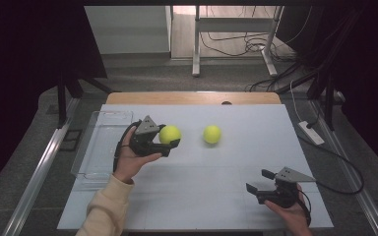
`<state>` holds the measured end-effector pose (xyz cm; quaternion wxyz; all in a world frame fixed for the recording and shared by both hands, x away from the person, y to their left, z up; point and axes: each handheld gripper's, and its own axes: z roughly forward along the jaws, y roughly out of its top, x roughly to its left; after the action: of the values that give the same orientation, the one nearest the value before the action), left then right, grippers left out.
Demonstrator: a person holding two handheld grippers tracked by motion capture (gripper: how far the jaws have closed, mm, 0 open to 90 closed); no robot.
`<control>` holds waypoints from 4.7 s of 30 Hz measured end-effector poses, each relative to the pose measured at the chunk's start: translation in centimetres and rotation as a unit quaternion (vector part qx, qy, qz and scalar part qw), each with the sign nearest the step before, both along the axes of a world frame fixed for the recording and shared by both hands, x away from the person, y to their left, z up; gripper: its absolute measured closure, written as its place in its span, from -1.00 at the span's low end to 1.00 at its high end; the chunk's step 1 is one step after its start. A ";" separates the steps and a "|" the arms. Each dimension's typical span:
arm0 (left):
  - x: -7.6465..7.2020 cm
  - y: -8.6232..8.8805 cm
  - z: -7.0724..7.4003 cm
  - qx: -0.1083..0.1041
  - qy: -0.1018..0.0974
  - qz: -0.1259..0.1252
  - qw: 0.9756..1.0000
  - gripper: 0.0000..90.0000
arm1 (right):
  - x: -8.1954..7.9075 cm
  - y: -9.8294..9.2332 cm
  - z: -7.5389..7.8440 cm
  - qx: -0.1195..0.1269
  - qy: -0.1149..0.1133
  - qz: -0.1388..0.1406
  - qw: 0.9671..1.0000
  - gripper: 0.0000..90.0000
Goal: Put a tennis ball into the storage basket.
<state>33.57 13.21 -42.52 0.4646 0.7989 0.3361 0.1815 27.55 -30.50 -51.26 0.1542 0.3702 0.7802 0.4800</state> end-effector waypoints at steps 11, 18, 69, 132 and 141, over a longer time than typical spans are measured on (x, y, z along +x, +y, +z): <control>0.1 1.8 0.4 -0.012 -0.010 0.027 1.000 -0.41 | 0.0 0.0 0.0 -0.001 -0.001 0.000 1.000 -0.68; 0.2 2.7 0.5 -0.012 -0.018 0.043 0.999 -0.41 | 0.0 0.0 0.0 -0.003 -0.001 0.000 1.000 -0.68; 0.7 8.0 0.4 -0.031 -0.027 0.127 0.991 -0.41 | 0.1 0.0 0.0 -0.004 -0.002 -0.002 1.000 -0.68; 4.4 14.6 0.7 -0.017 0.017 0.257 0.966 -0.41 | 0.3 -0.2 -0.1 0.003 0.001 -0.002 1.000 -0.67; 5.2 15.5 0.2 -0.008 0.030 0.272 0.962 -0.41 | 0.2 -0.2 -0.1 0.003 0.001 -0.003 1.000 -0.67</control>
<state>38.72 28.67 -42.27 0.3935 0.6786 0.5563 0.2740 27.80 -30.67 -51.34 0.1537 0.3731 0.7778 0.4818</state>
